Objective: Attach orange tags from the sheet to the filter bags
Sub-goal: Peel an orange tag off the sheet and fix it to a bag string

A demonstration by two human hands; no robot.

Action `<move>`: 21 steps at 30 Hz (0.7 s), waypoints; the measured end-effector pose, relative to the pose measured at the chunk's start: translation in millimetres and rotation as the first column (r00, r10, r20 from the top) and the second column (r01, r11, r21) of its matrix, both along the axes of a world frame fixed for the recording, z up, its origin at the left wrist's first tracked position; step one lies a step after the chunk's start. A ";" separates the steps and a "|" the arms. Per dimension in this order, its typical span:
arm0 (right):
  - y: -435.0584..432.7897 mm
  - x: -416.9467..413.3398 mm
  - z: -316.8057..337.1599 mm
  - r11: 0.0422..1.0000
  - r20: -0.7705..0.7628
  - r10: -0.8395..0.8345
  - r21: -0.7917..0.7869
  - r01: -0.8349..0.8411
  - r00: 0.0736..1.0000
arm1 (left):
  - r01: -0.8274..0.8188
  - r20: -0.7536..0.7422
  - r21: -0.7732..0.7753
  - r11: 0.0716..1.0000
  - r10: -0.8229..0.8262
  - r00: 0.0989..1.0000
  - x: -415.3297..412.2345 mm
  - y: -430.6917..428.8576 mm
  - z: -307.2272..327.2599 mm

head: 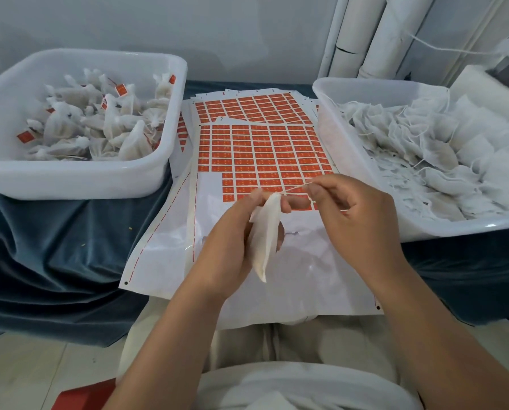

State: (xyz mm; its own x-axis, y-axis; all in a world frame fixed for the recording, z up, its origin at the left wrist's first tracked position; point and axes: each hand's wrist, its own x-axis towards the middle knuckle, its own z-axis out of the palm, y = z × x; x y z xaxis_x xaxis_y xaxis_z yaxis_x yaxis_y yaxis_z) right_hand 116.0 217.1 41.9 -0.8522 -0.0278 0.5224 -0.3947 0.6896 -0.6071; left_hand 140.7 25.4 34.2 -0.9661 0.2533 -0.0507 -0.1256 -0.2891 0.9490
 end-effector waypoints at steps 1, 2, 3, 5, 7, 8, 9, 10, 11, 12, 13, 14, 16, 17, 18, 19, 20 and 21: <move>-0.4 0.3 0.0 1.000 0.000 0.001 -0.006 -0.001 1.000 | -0.015 -0.042 -0.093 0.996 0.011 0.999 0.5 -0.1 -0.3; -1.0 0.8 -0.3 1.000 0.000 0.003 -0.011 -0.003 1.000 | -0.035 -0.089 -0.180 0.983 0.019 0.996 0.9 0.0 -0.9; -1.2 1.3 -0.2 1.000 0.001 0.006 -0.015 -0.006 1.000 | -0.059 -0.132 -0.236 0.970 0.028 0.991 1.2 0.3 -1.8; -1.0 2.1 1.2 1.000 0.023 0.026 -0.005 -0.026 0.999 | -0.106 -0.184 -0.266 0.958 0.057 0.981 1.4 0.7 -1.4; -1.0 2.8 3.3 0.994 0.085 0.080 0.066 -0.085 0.993 | -0.150 -0.224 -0.276 0.949 0.088 0.970 1.6 -0.6 1.7; -1.6 3.2 4.3 0.984 0.120 0.114 0.126 -0.129 0.986 | -0.174 -0.250 -0.287 0.942 0.101 0.963 1.7 -1.9 3.1; -2.5 3.9 5.0 0.966 0.144 0.150 0.188 -0.176 0.978 | -0.198 -0.272 -0.296 0.934 0.116 0.955 1.5 -3.4 4.2; -3.9 4.9 5.4 0.946 0.154 0.187 0.237 -0.220 0.970 | -0.223 -0.287 -0.304 0.926 0.135 0.949 0.7 -4.7 4.8; -5.4 6.2 5.8 0.928 0.154 0.221 0.272 -0.256 0.963 | -0.245 -0.297 -0.313 0.918 0.151 0.943 -0.4 -5.8 4.7; -7.1 7.9 6.4 0.912 0.143 0.248 0.299 -0.280 0.958 | -0.263 -0.309 -0.324 0.909 0.161 0.937 -1.4 -6.3 4.4; -8.5 9.5 7.2 0.898 0.120 0.269 0.327 -0.294 0.956 | -0.275 -0.323 -0.339 0.900 0.163 0.932 -2.4 -6.6 4.2; -9.5 10.9 8.3 0.883 0.093 0.287 0.360 -0.301 0.953 | -0.280 -0.337 -0.355 0.892 0.158 0.928 -3.2 -6.8 3.7; -10.0 12.7 11.1 0.842 0.063 0.323 0.435 -0.318 0.944 | -0.272 -0.358 -0.390 0.880 0.127 0.925 -4.7 -8.0 1.0; -9.2 12.9 12.7 0.820 0.064 0.345 0.465 -0.334 0.936 | -0.256 -0.366 -0.414 0.874 0.098 0.925 -5.3 -9.2 -0.5; -8.1 13.2 14.3 0.801 0.072 0.365 0.485 -0.352 0.928 | -0.235 -0.373 -0.444 0.865 0.060 0.926 -5.3 -10.9 -1.5; -6.4 13.6 16.1 0.786 0.086 0.377 0.496 -0.368 0.922 | -0.212 -0.381 -0.483 0.850 0.014 0.924 -5.6 -12.7 -2.1; -4.7 14.1 17.9 0.775 0.103 0.382 0.505 -0.379 0.918 | -0.186 -0.389 -0.525 0.831 -0.040 0.920 -5.6 -14.7 -2.4; -3.1 14.5 19.3 0.764 0.120 0.387 0.514 -0.390 0.914 | -0.155 -0.390 -0.564 0.811 -0.096 0.916 -5.7 -17.0 -2.6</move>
